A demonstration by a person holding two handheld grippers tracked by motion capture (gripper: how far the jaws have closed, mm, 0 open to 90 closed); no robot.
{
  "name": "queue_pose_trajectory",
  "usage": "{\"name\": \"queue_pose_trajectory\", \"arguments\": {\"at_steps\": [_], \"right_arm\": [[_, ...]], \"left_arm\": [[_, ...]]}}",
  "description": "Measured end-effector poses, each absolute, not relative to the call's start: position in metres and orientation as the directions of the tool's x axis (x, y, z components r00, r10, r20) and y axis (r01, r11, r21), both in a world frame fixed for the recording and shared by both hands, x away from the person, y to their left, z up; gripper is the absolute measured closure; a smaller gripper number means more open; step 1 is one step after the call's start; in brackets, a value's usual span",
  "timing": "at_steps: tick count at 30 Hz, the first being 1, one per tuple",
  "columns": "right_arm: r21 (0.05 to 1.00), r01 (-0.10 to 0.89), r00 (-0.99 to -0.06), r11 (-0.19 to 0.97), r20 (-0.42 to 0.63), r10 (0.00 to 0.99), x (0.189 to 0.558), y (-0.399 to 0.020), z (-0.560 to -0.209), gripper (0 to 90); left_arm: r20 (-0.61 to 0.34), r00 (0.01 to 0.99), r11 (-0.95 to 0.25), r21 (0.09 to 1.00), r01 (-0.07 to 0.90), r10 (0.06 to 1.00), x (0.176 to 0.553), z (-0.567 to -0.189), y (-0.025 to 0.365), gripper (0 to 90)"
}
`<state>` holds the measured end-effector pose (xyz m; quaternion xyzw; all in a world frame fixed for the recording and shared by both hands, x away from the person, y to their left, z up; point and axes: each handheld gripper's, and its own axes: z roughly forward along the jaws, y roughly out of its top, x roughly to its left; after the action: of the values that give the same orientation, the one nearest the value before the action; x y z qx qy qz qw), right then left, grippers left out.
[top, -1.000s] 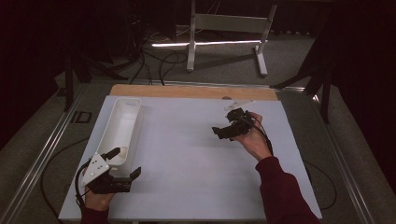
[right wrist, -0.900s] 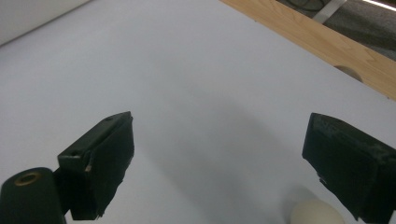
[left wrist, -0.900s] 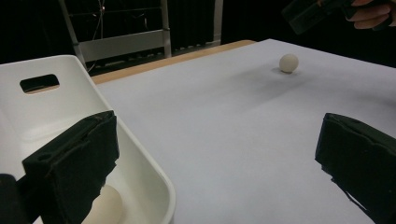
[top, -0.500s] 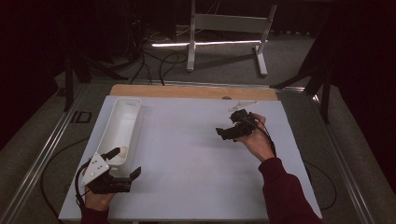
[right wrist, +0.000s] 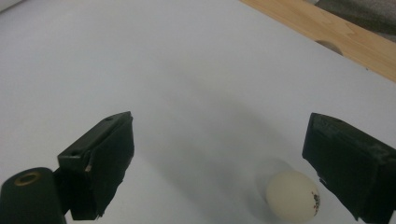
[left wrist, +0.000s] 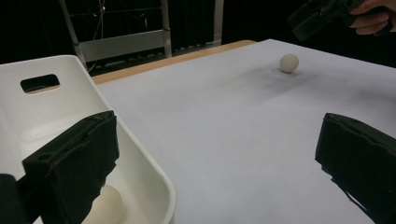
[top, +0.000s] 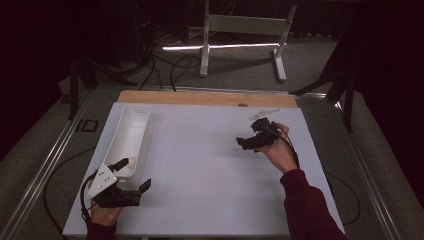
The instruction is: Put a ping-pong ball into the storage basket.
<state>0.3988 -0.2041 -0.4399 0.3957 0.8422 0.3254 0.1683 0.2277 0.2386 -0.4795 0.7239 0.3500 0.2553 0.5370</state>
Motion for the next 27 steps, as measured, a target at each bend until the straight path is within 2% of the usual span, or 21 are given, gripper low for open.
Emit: {"name": "queue_pose_trajectory", "arguments": {"at_steps": [27], "right_arm": [[0.655,0.598,-0.6,0.462,-0.015,0.8,0.408,-0.225,-0.451,8.0]], "left_arm": [[-0.006,0.625,-0.178,0.956,0.232,0.781,0.227,-0.479,0.239,0.3]]}}
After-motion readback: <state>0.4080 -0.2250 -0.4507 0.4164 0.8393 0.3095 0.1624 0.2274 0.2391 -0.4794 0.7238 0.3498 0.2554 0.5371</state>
